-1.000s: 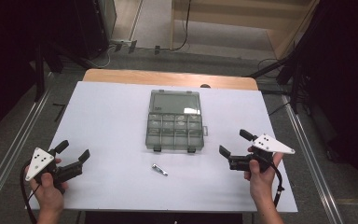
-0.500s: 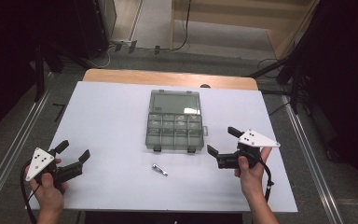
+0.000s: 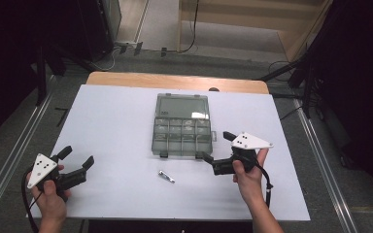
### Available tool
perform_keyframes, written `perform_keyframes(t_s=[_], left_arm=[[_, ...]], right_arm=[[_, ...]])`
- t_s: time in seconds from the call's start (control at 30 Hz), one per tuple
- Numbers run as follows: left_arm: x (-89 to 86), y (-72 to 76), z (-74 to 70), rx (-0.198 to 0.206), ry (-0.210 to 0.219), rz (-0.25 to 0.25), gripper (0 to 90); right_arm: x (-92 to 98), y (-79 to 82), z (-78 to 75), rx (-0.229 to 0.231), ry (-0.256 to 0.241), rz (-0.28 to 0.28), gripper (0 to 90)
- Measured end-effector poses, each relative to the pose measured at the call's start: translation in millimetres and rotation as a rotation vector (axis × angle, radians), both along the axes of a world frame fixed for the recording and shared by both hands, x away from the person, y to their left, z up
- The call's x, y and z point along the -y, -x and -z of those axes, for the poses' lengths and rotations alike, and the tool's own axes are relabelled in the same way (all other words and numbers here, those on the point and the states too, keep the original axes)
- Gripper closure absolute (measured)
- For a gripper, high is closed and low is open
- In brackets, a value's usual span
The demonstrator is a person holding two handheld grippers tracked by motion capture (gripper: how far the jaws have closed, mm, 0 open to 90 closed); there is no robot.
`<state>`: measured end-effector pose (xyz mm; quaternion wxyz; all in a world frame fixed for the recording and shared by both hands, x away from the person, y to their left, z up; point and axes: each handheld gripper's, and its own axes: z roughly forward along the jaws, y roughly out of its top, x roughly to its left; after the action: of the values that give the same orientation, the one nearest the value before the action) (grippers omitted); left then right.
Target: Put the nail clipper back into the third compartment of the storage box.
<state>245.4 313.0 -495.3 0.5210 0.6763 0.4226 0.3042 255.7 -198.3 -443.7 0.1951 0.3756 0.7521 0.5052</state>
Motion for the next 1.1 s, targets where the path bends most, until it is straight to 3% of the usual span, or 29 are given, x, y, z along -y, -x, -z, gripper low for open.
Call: perform_keyframes(t_s=[0.57, 1.1], left_arm=[[0.5, -0.1, 0.1, 0.003, -0.002, 0.003, 14.1], [1.1, 0.1, 0.0, 0.003, -0.004, 0.007, 14.1]], right_arm=[[-30.3, -9.0, 2.4, -0.035, 0.031, -0.054, 0.0], [-68.2, -16.3, 8.1, -0.075, 0.094, -0.122, 2.2]])
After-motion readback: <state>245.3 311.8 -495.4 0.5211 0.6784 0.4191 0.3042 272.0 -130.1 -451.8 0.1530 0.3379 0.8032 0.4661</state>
